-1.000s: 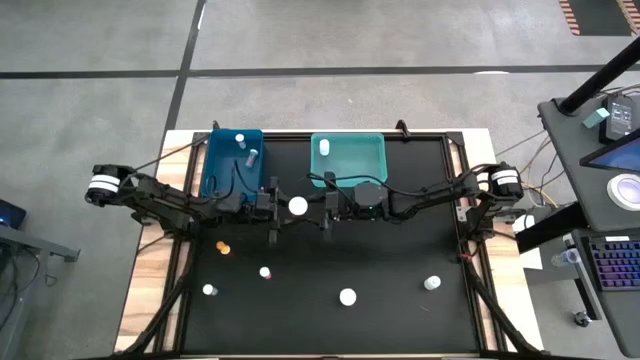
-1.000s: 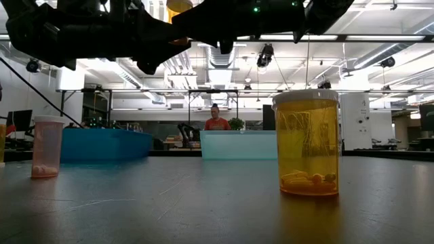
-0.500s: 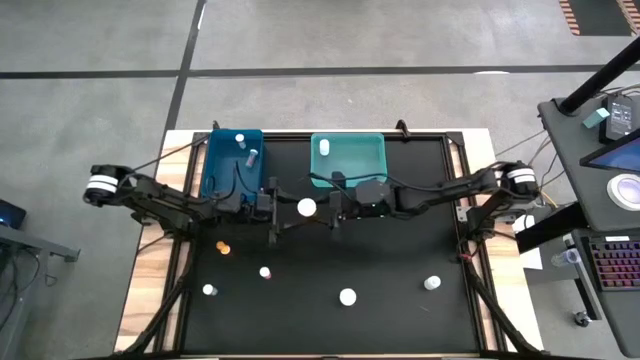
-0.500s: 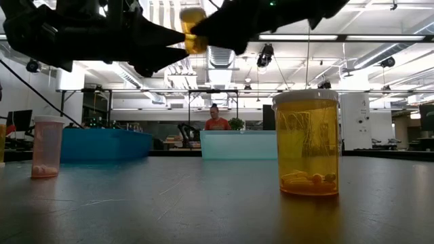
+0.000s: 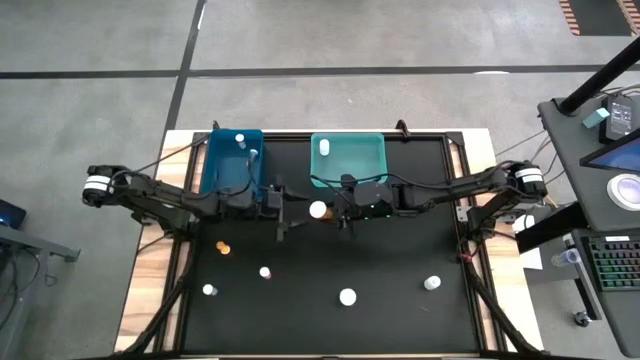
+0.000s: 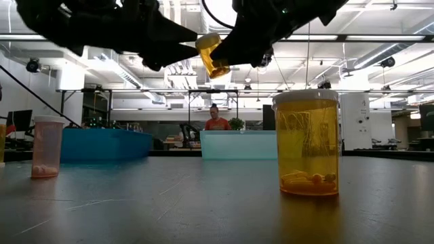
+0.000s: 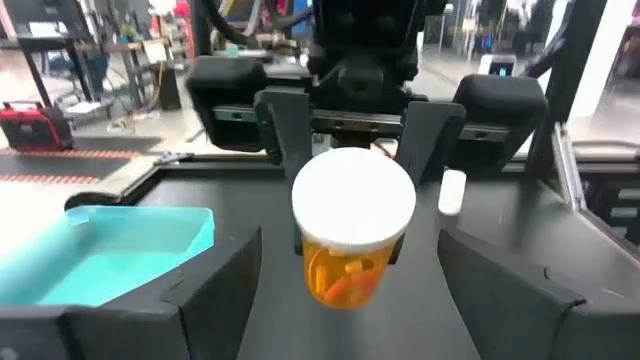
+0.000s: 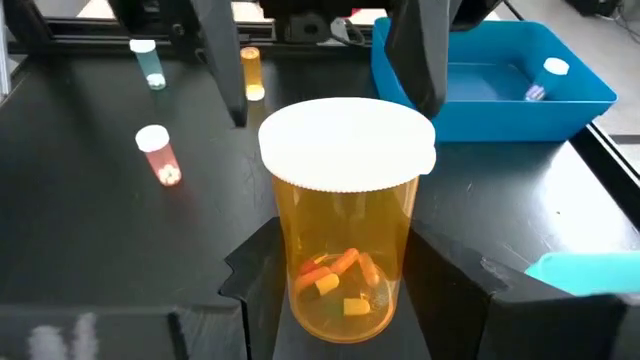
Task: Pick and place medicine bottles into bin by pill shape (circle, oval)
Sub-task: Put the top orange capsule bottle into the blue bin
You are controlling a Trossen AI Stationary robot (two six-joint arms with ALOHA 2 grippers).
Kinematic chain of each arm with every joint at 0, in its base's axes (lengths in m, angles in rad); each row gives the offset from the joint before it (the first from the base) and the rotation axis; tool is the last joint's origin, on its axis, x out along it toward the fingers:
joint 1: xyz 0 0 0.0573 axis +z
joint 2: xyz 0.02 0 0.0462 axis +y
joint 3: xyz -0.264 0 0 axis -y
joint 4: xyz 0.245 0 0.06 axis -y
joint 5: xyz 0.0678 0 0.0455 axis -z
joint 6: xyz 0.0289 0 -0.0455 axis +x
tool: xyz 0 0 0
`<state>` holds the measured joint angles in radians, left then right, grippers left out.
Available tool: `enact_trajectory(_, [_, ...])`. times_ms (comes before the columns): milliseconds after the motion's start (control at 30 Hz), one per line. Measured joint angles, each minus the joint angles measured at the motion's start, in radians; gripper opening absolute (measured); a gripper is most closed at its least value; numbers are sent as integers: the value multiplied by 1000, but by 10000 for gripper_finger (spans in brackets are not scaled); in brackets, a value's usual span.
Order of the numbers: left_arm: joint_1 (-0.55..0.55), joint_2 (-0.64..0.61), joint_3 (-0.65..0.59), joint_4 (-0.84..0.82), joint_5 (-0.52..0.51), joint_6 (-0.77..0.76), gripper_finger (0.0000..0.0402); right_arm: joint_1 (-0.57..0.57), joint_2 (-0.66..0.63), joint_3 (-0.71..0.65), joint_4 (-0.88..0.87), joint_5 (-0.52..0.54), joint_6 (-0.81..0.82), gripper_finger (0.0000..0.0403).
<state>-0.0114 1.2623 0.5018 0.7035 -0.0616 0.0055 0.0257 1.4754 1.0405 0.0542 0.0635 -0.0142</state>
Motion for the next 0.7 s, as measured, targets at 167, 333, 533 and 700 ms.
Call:
enact_trajectory(167, [6,-4,82,-149,-1,7,288,0,0,0,-1,0,2,170])
enact_trajectory(333, [6,-1,140,-229,5,11,288,0,0,0,-6,0,3,170])
enact_trajectory(533, [6,0,158,-252,4,11,288,0,1,0,-6,0,-2,170])
enact_trajectory(700, [6,40,157,-223,4,10,288,0,1,0,-6,0,-3,170])
